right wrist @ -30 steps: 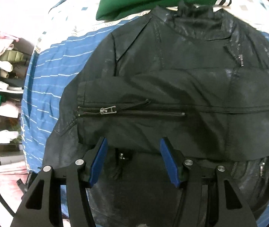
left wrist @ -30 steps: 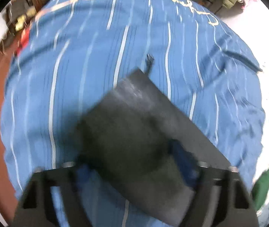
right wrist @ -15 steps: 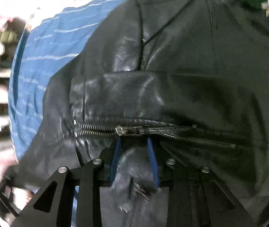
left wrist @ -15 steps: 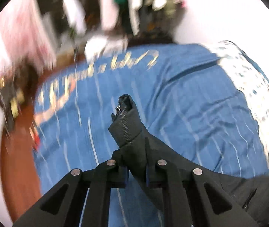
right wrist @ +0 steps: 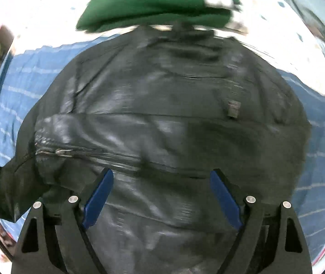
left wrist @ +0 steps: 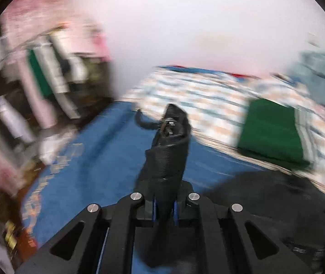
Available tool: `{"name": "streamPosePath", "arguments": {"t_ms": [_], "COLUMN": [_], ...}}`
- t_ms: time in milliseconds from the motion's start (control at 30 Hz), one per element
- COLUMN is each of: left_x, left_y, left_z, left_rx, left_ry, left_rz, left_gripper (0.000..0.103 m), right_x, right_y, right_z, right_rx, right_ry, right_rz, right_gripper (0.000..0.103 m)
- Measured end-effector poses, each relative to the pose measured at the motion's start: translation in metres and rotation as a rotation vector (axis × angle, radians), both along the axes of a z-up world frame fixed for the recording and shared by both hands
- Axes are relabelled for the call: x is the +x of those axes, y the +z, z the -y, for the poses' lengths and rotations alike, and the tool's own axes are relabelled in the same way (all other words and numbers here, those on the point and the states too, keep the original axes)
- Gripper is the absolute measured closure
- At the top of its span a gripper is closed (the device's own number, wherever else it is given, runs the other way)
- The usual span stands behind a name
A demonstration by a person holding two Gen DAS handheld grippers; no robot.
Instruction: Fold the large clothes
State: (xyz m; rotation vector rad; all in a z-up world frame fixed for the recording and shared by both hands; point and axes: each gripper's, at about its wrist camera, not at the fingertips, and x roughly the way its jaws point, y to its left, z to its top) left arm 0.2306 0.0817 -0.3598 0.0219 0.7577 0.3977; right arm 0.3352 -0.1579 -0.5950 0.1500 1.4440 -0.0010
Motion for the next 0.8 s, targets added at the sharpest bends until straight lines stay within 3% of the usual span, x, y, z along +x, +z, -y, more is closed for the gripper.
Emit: {"name": "streamPosePath", "arguments": {"t_ms": [167, 367, 533, 700, 733, 767, 800], "left_x": [0.016, 0.018, 0.016, 0.017, 0.017, 0.017, 0.017], "left_y": [-0.031, -0.076, -0.115, -0.144, -0.145, -0.147, -0.147], "left_z": [0.131, 0.260, 0.312, 0.315, 0.314, 0.315, 0.315], "left_rx": [-0.093, -0.146, -0.144, -0.111, -0.121, -0.144, -0.165], "left_ry": [-0.293, -0.515, -0.557, -0.527, -0.530, -0.542, -0.546], "left_rz": [-0.094, -0.212, -0.344, -0.437, -0.449, -0.455, -0.464], "left_gripper": [0.097, 0.097, 0.096, 0.089, 0.072, 0.032, 0.010], "right_x": [-0.029, -0.078, -0.119, -0.148, -0.153, -0.156, -0.160], "right_y": [-0.001, -0.011, -0.028, -0.040, -0.040, -0.040, -0.040], "right_z": [0.086, 0.183, 0.232, 0.255, 0.258, 0.262, 0.266], "right_rx": [0.000, -0.020, -0.030, 0.020, 0.037, 0.057, 0.074], "right_ry": [-0.143, -0.303, -0.374, -0.401, -0.403, -0.406, -0.409], "right_rz": [-0.003, -0.029, -0.075, -0.107, -0.106, -0.103, -0.099], "right_gripper": [0.015, 0.015, 0.015, 0.015, 0.015, 0.015, 0.015]}}
